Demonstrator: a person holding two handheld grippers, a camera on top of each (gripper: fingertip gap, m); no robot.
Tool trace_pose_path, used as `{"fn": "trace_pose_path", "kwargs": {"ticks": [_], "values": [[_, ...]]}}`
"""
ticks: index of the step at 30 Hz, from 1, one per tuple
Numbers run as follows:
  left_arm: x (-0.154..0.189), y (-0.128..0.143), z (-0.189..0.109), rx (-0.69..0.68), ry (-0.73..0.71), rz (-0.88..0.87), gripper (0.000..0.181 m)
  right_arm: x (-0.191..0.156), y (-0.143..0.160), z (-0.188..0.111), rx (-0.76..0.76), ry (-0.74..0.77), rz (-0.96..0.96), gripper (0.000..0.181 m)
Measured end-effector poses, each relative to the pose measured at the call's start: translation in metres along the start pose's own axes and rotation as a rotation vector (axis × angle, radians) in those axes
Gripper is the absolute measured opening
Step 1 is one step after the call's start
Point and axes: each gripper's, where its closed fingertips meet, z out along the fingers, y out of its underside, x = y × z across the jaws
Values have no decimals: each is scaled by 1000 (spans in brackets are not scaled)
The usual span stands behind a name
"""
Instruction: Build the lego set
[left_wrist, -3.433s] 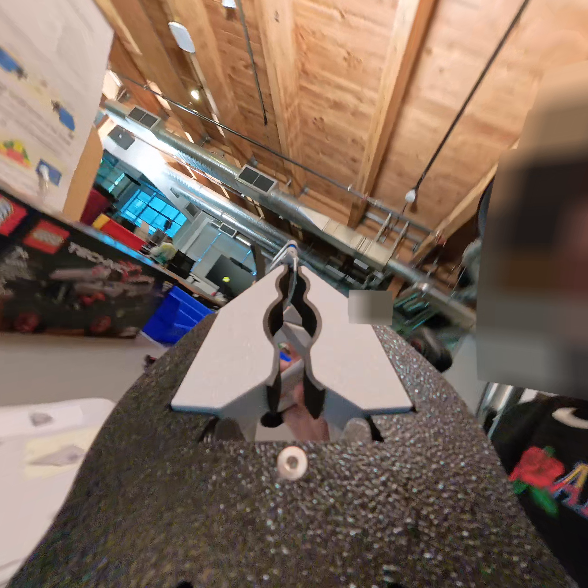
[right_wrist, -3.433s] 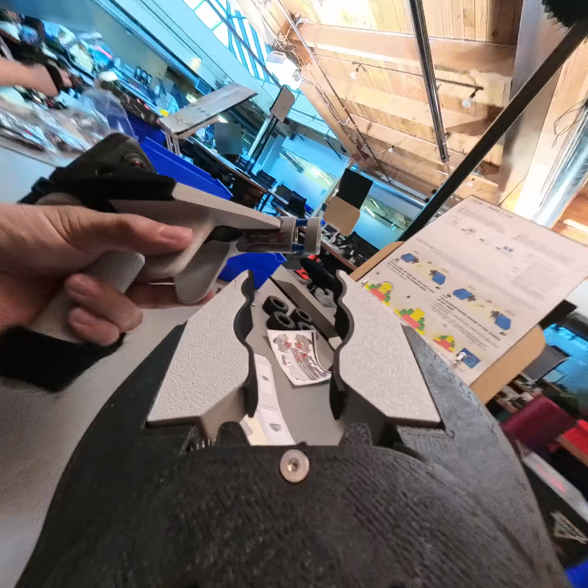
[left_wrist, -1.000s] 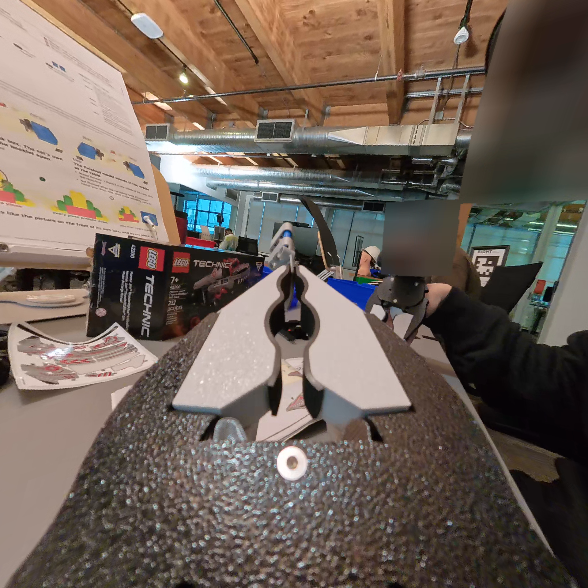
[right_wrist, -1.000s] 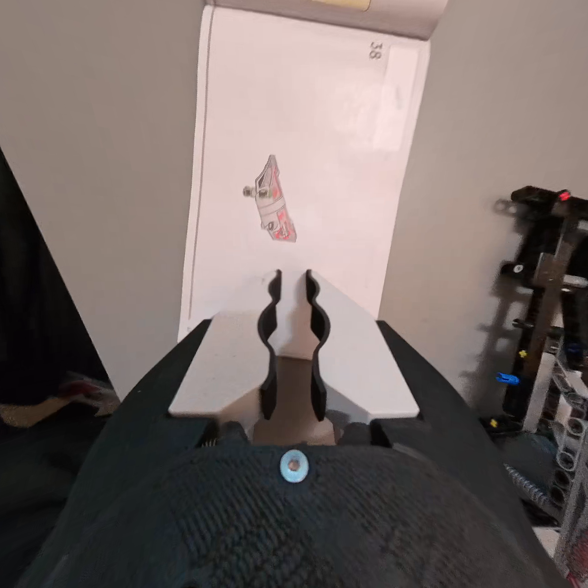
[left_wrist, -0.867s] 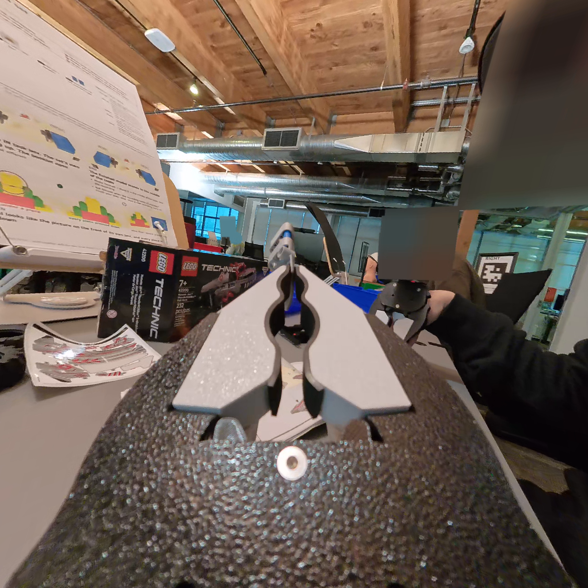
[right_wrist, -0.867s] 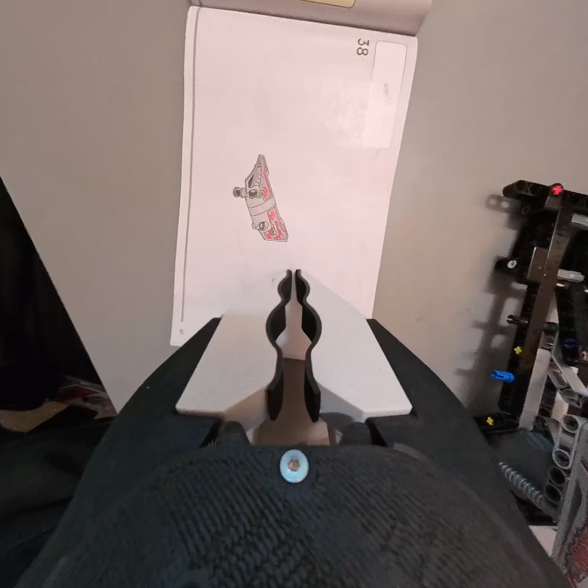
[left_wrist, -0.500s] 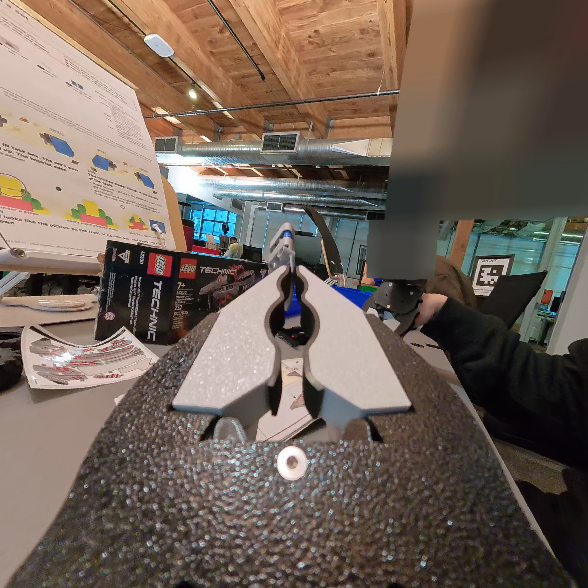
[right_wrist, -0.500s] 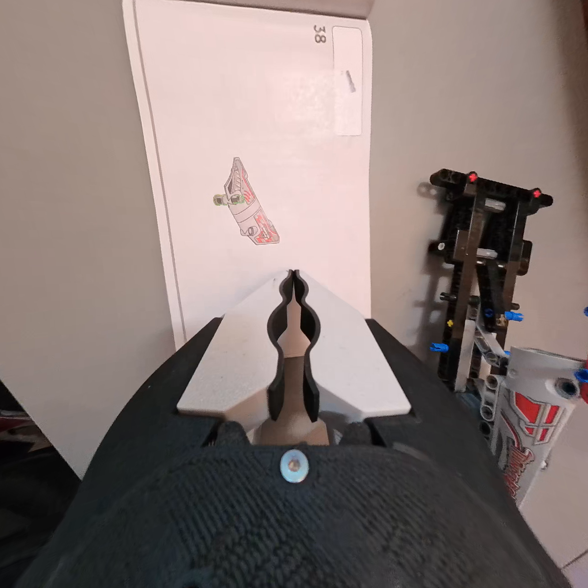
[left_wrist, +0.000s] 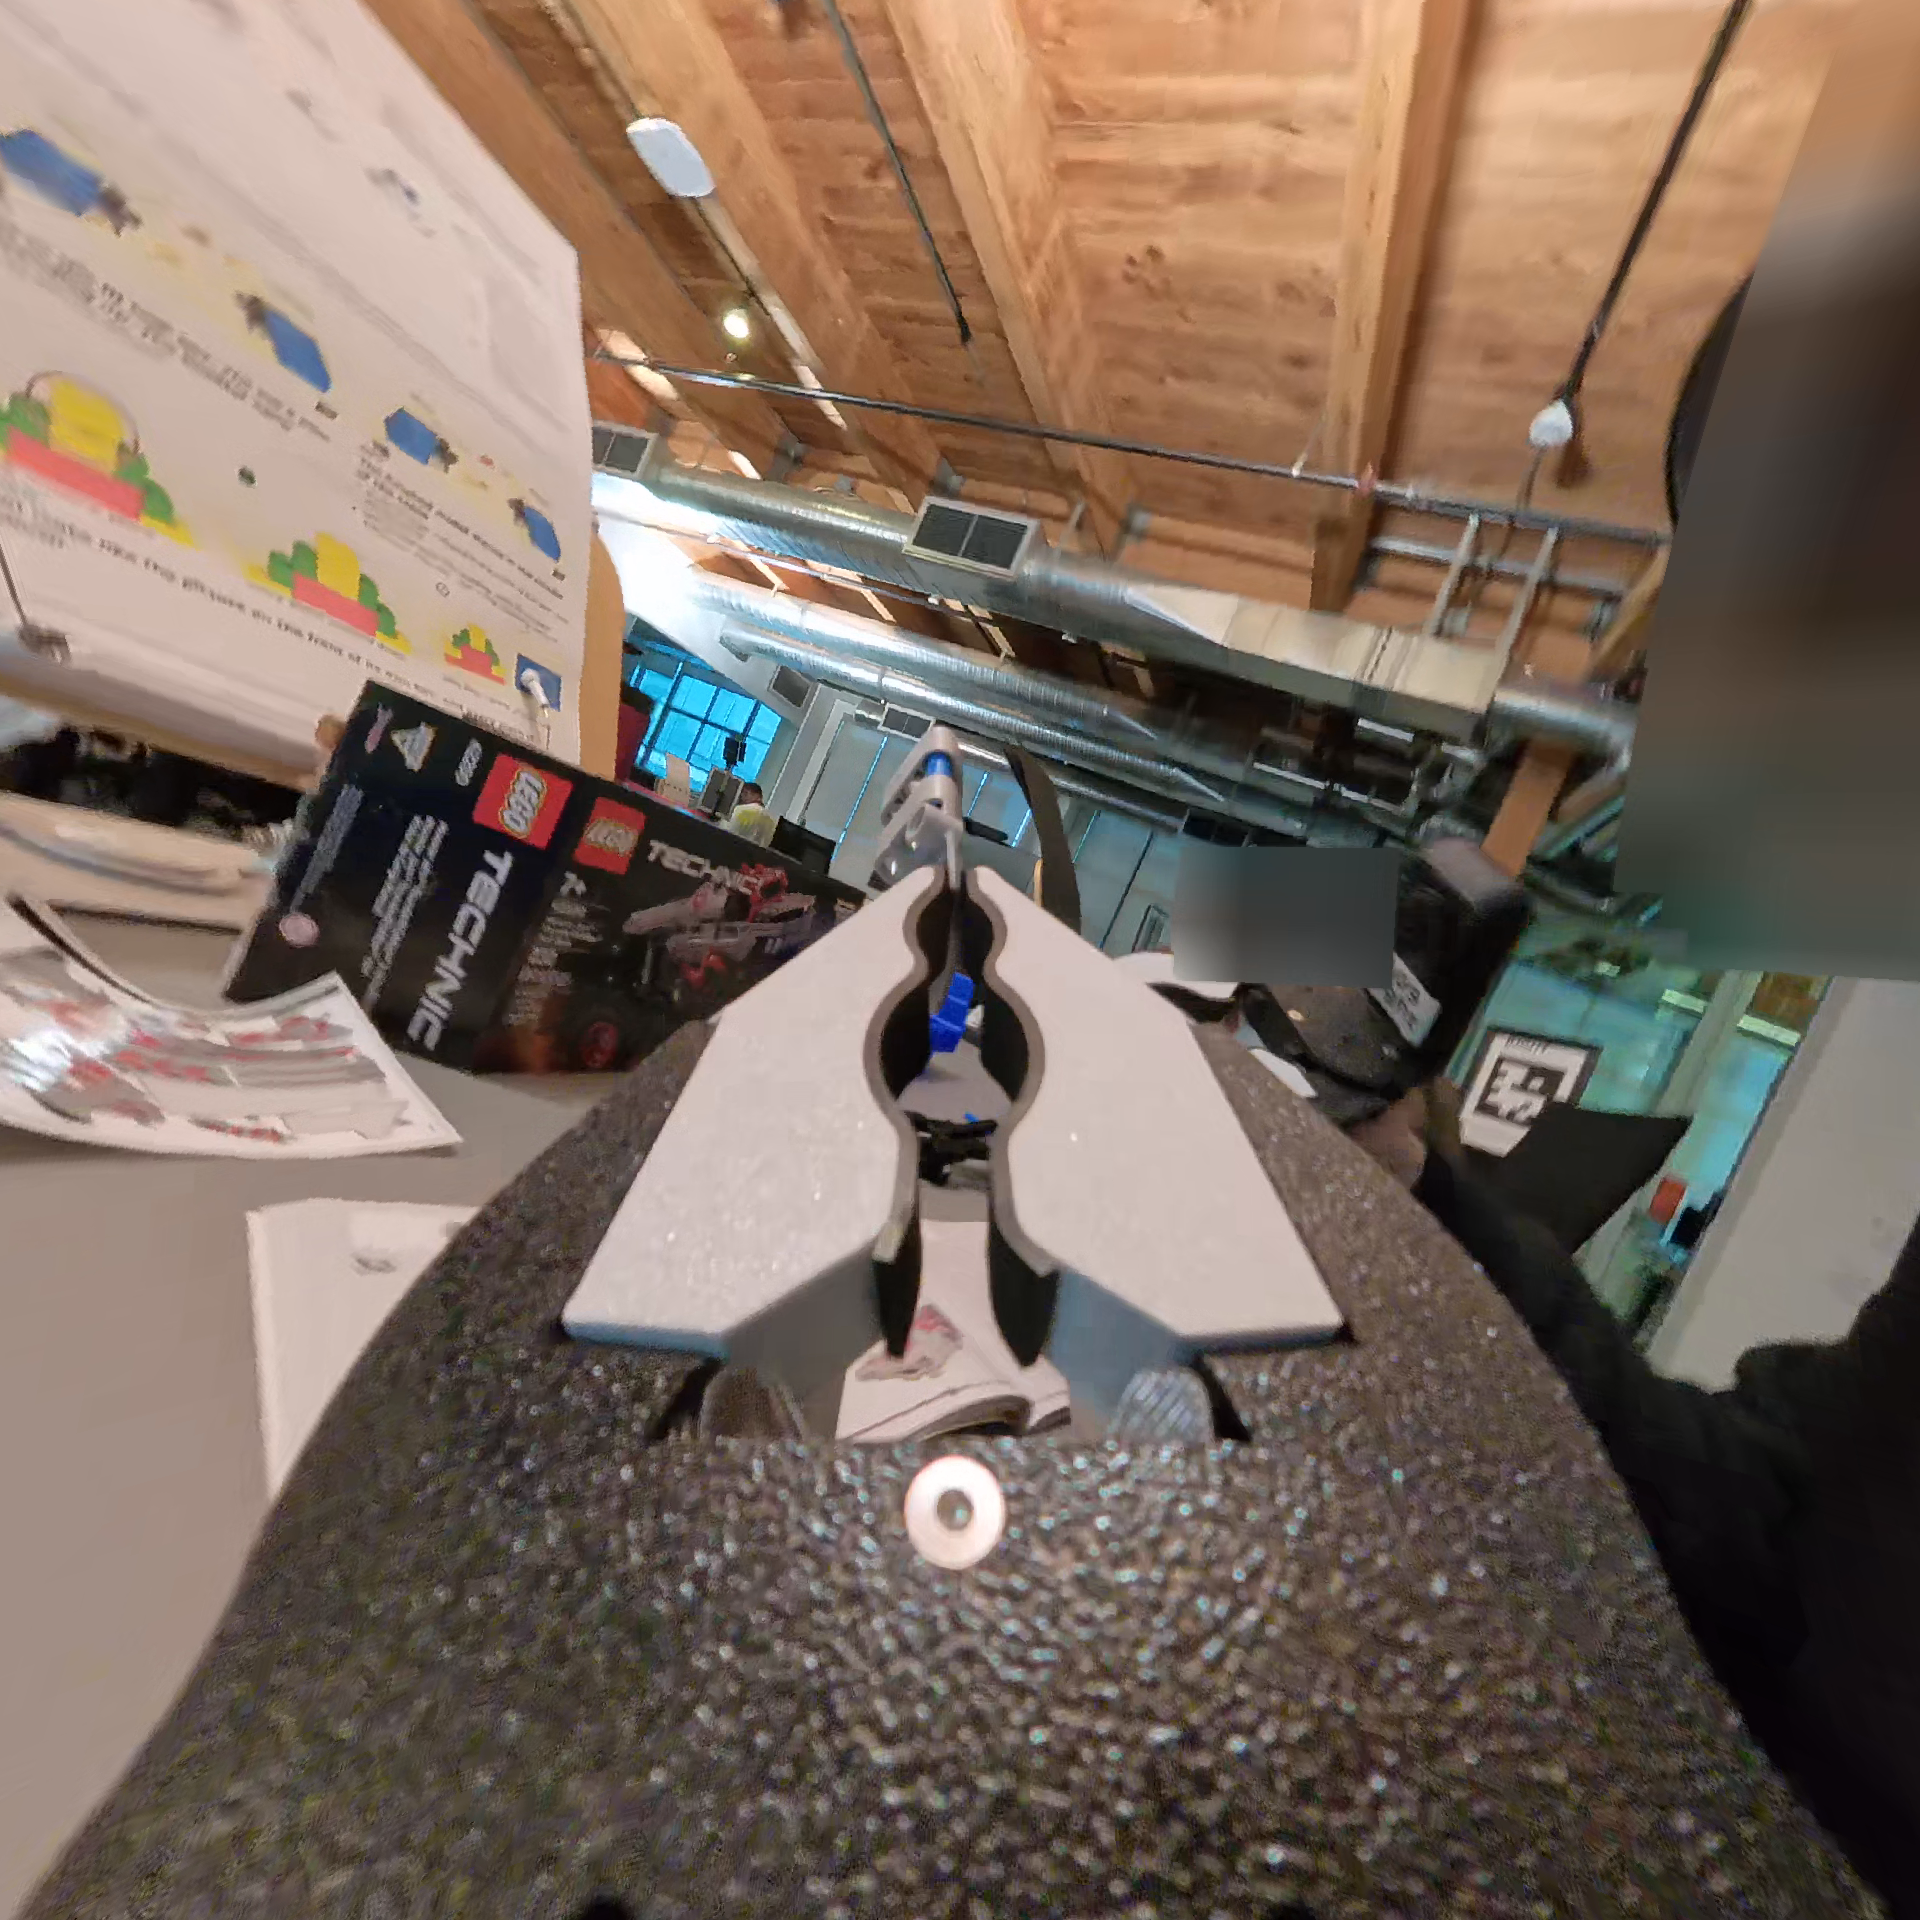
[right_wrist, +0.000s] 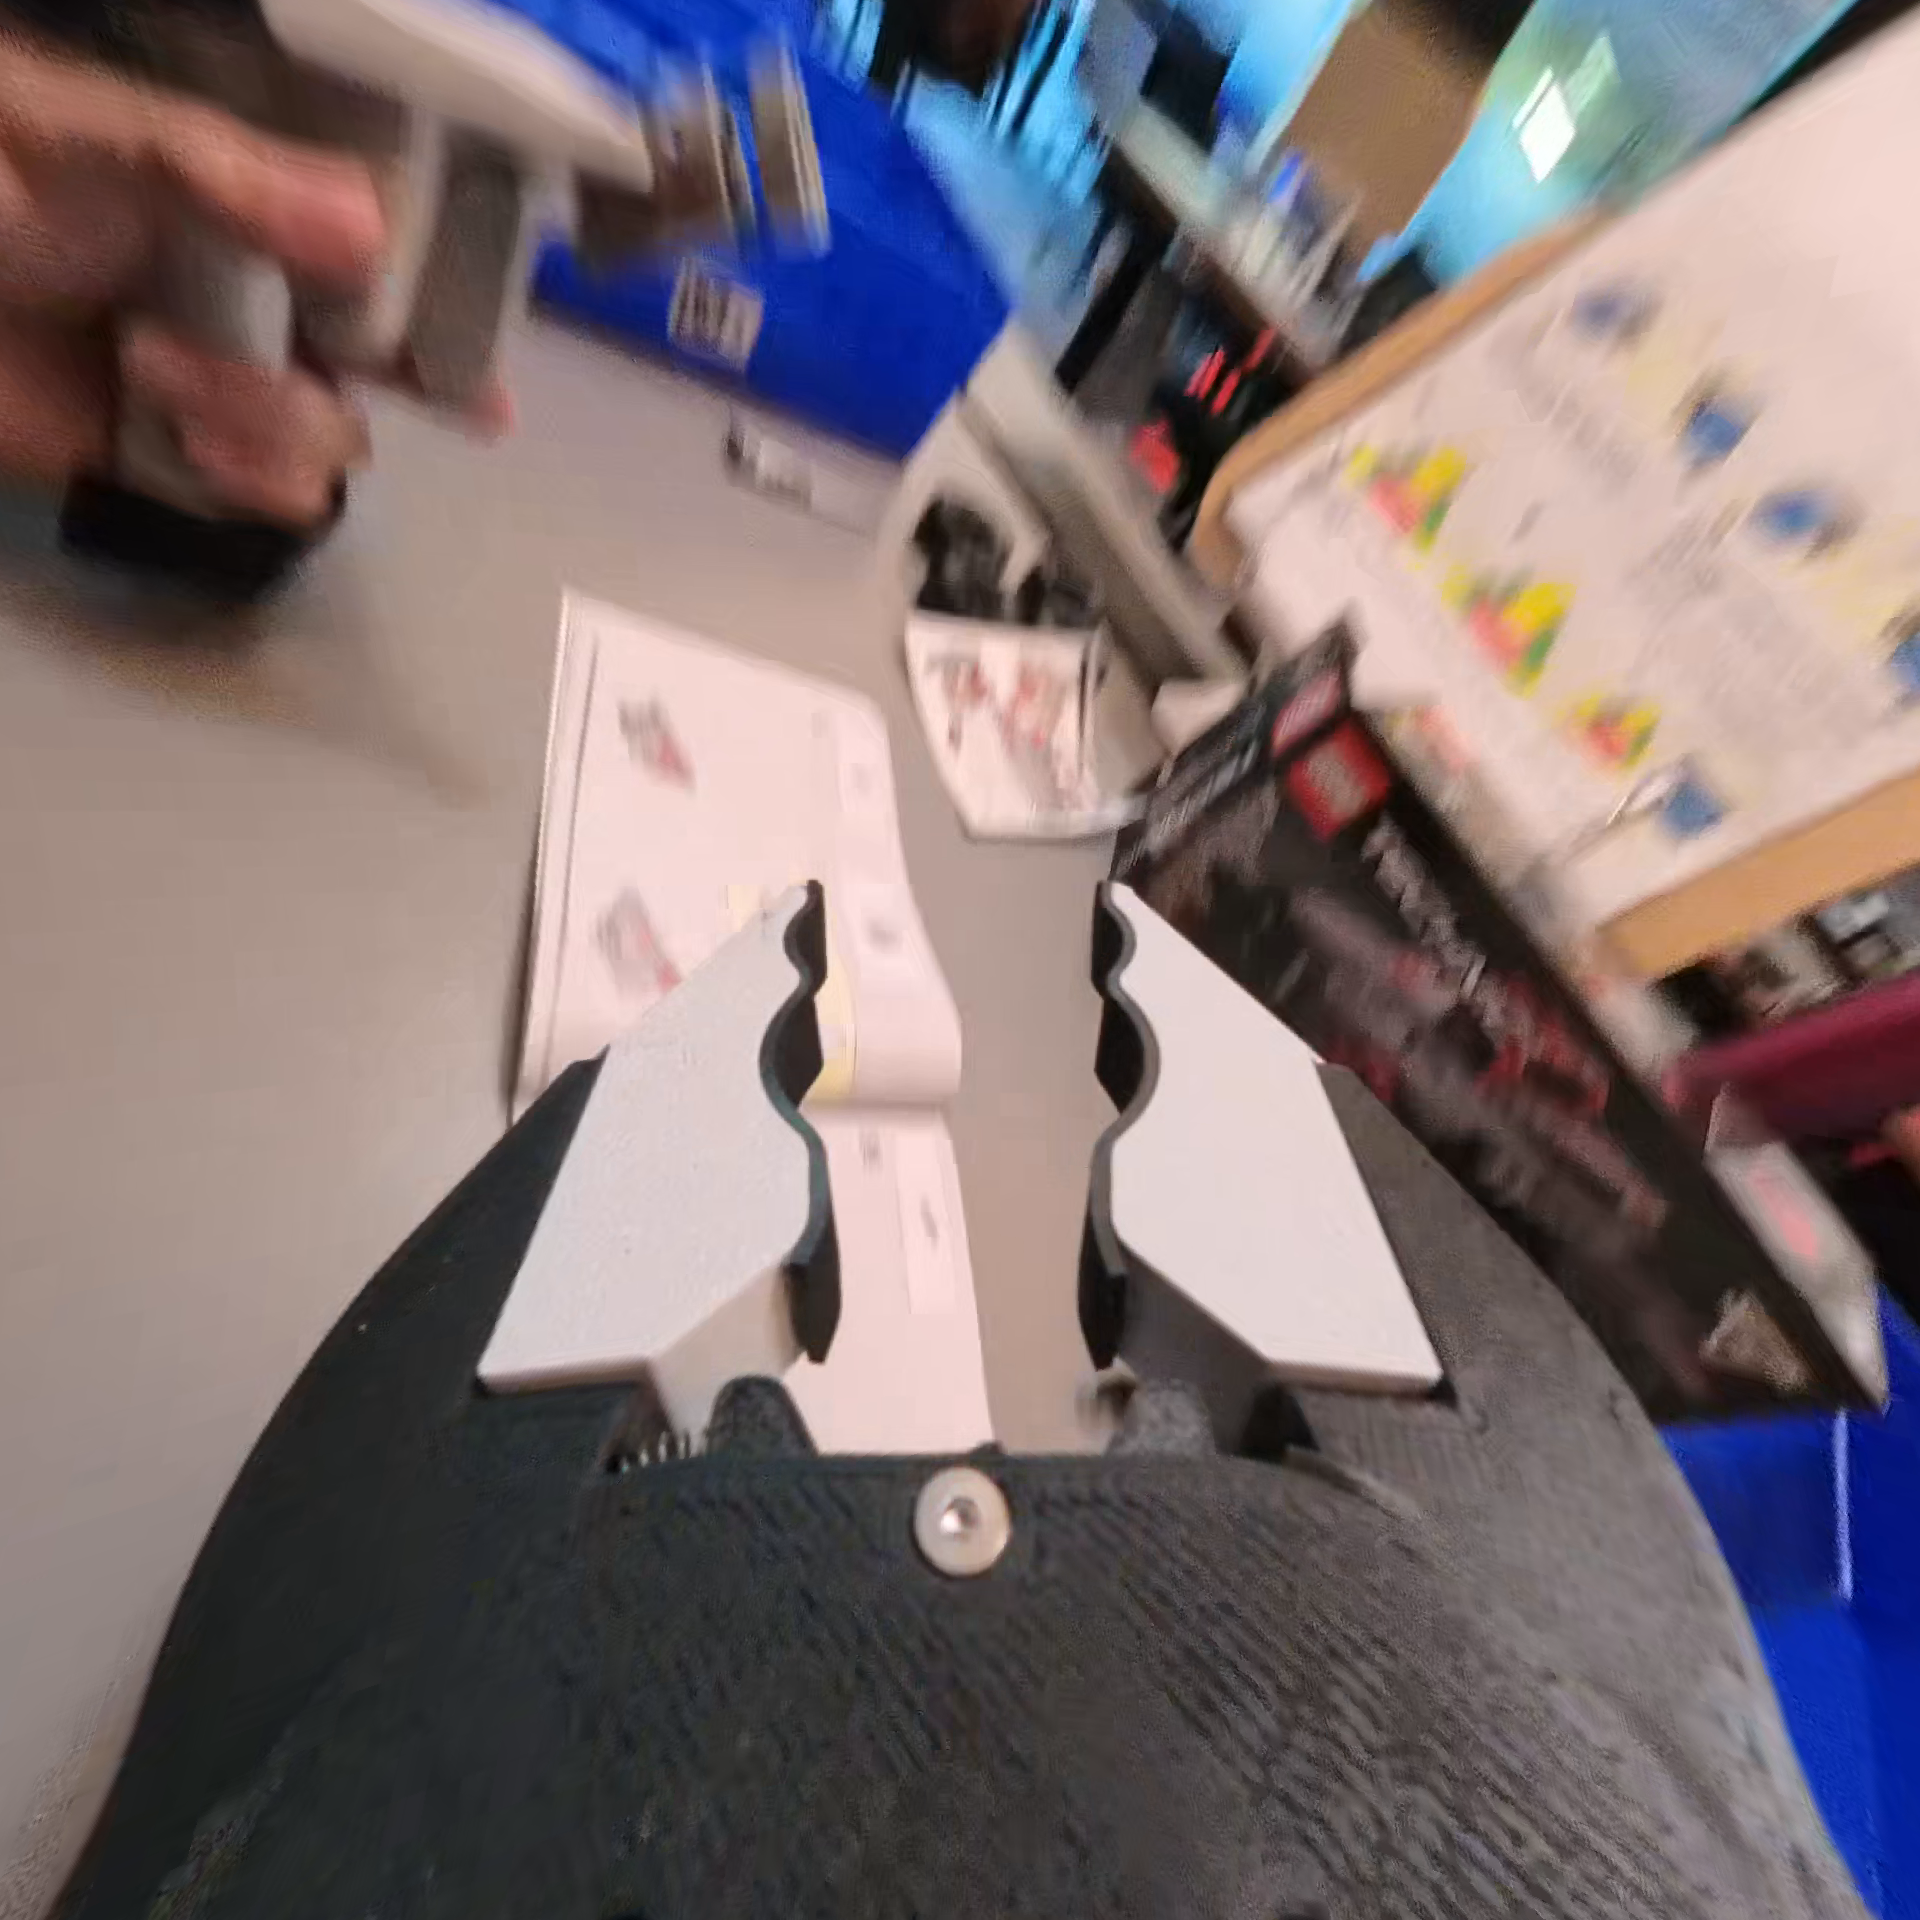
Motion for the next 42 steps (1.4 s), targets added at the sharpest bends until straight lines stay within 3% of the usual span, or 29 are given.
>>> {"fn": "trace_pose_path", "kwargs": {"ticks": [4, 8, 15, 22, 28, 32, 42], "values": [[27, 14, 16, -51, 67, -3, 0, -22, -44, 18, 146, 85, -75, 64], [49, 22, 26, -114, 83, 100, 0, -40, -72, 15, 276, 77, -92, 54], [68, 27, 36, -180, 51, 273, 0, -41, -98, 0, 406, 69, -22, 55], [69, 34, 41, -347, -137, 781, 0, -38, -106, -9, 467, 16, 75, 54], [78, 33, 42, -368, -141, 921, 0, -38, -109, -23, 514, -70, 78, 50], [78, 34, 43, -407, -197, 1104, 0, -35, -114, -31, 565, -104, 136, 46], [88, 30, 44, -484, -340, 1806, 0, -32, -119, -33, 600, -124, 248, 47]]}}
